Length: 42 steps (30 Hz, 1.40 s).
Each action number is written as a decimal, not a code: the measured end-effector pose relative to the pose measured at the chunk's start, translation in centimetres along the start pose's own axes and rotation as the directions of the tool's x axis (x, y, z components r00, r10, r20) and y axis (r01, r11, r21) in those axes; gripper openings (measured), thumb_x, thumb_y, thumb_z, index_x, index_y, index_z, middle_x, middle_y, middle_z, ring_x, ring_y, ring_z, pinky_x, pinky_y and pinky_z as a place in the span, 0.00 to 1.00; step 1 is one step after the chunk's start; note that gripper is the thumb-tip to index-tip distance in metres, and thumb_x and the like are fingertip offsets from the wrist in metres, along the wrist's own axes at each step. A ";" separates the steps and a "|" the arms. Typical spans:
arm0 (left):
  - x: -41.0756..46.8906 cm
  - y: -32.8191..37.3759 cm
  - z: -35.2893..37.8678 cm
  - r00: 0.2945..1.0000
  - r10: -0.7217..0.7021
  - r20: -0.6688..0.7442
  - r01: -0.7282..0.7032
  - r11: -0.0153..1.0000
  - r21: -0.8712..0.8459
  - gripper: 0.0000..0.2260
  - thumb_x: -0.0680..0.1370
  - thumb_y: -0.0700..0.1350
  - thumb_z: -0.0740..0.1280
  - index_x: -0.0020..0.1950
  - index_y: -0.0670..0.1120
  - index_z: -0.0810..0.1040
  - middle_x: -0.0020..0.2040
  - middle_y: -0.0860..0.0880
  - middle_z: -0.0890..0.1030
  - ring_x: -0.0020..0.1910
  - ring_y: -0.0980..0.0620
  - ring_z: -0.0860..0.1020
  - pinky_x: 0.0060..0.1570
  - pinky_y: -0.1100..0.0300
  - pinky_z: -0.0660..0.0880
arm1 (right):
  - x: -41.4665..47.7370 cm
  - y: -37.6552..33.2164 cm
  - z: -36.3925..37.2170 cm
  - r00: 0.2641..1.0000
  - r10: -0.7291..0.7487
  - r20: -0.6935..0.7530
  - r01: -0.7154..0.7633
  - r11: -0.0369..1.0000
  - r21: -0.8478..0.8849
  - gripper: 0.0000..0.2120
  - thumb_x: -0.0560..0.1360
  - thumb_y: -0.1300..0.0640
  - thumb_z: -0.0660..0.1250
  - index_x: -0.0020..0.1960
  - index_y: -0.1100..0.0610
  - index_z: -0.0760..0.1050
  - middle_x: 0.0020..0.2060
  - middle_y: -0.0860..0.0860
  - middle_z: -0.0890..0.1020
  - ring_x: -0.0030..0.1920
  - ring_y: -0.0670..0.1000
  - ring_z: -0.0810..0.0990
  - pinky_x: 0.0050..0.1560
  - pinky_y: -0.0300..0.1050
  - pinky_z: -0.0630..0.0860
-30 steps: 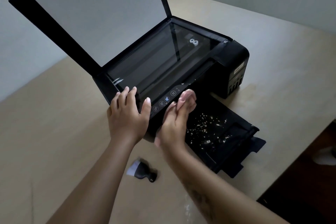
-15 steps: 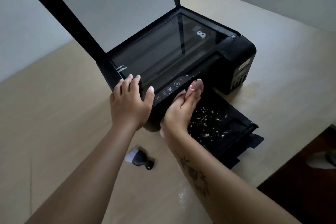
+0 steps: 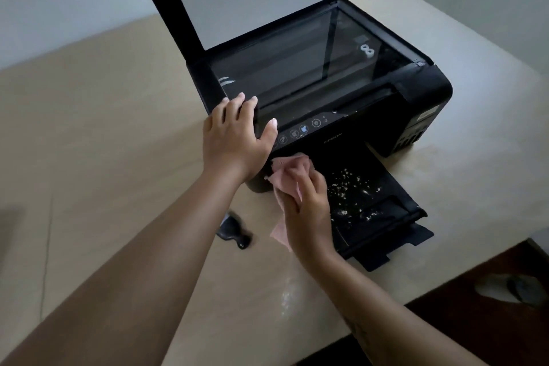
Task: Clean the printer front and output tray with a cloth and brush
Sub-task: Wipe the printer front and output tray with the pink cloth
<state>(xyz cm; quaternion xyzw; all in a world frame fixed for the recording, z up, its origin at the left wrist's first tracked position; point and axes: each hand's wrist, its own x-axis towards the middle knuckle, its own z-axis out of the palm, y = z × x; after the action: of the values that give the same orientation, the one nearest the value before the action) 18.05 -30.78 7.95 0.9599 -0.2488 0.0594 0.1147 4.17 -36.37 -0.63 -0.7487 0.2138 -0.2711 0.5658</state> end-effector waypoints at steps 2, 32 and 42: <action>-0.2 -0.2 0.0 1.000 -0.009 -0.007 0.009 1.000 -0.004 0.30 0.77 0.64 0.51 0.76 0.51 0.64 0.77 0.49 0.63 0.76 0.46 0.56 0.73 0.48 0.54 | 0.6 -0.5 0.4 0.992 -0.092 -0.092 0.091 0.996 -0.009 0.18 0.75 0.70 0.63 0.60 0.52 0.73 0.61 0.34 0.66 0.63 0.37 0.69 0.60 0.29 0.69; -0.2 -0.5 0.0 1.000 -0.009 0.008 0.009 1.000 0.000 0.30 0.78 0.63 0.52 0.76 0.51 0.63 0.78 0.49 0.62 0.77 0.47 0.55 0.73 0.48 0.54 | 2.0 -2.2 0.2 0.983 -0.021 -0.181 0.050 0.987 0.154 0.18 0.66 0.70 0.73 0.36 0.47 0.79 0.46 0.40 0.77 0.51 0.42 0.77 0.48 0.25 0.70; -0.1 -0.8 0.2 1.000 -0.006 0.004 0.006 1.000 0.009 0.32 0.76 0.66 0.48 0.76 0.52 0.63 0.78 0.50 0.62 0.77 0.48 0.55 0.73 0.48 0.54 | 8.7 -1.2 -4.2 0.831 0.325 -0.452 -0.080 0.873 0.481 0.10 0.74 0.67 0.67 0.48 0.52 0.77 0.49 0.52 0.82 0.52 0.48 0.83 0.54 0.41 0.79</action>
<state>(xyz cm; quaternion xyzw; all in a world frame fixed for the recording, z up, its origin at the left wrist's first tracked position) 18.35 -30.05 7.55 0.9613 -0.2458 0.0584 0.1101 8.05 -44.58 2.86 -0.4710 0.3713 -0.4410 0.6677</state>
